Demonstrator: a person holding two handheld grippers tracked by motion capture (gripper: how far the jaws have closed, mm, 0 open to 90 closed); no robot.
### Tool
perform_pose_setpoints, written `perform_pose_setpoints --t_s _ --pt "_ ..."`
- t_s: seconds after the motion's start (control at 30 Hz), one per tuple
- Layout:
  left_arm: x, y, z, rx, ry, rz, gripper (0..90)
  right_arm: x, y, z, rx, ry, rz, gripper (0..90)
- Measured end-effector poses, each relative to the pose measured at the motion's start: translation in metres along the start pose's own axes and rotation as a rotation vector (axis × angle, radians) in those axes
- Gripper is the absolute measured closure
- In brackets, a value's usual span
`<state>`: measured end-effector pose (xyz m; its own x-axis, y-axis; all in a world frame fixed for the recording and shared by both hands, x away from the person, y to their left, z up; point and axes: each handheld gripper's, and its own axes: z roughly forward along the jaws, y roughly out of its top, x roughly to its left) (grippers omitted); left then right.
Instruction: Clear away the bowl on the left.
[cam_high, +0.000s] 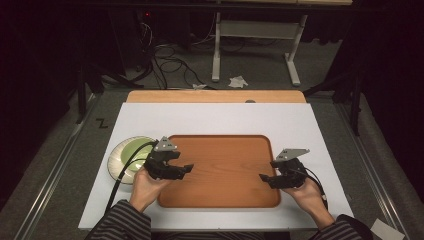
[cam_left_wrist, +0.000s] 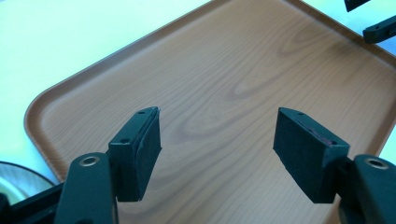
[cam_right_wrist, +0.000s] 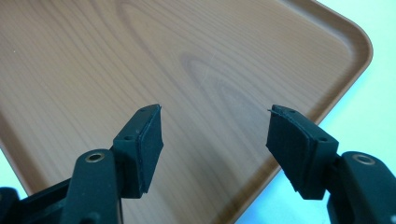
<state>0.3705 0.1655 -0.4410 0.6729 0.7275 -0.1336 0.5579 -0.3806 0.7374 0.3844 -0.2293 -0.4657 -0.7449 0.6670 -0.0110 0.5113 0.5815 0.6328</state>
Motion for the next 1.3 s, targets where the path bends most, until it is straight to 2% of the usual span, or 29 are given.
perform_pose_setpoints --t_s 0.17,0.3,0.4,0.57,0.7,1.3 --pt "0.005 0.0 -0.005 -0.011 0.005 -0.02 32.1 0.001 0.0 0.0 -0.006 0.0 -0.009 37.5" --pt "0.008 0.001 -0.007 -0.011 0.011 -0.029 31.7 0.0 0.0 0.0 0.002 0.001 0.002 37.5" --pt "0.014 0.001 -0.009 -0.008 0.02 -0.05 31.7 0.0 0.0 0.001 -0.001 -0.002 -0.014 37.5" --pt "0.019 0.001 -0.012 -0.002 0.035 -0.061 31.8 0.0 0.0 0.0 -0.001 0.004 -0.003 37.5" --pt "0.021 0.0 -0.014 0.003 0.044 -0.062 31.8 0.0 0.0 0.001 -0.003 -0.001 -0.014 37.6" --pt "0.033 0.0 -0.028 -0.022 0.069 -0.097 32.3 0.0 0.0 0.0 0.006 0.004 -0.003 37.6"
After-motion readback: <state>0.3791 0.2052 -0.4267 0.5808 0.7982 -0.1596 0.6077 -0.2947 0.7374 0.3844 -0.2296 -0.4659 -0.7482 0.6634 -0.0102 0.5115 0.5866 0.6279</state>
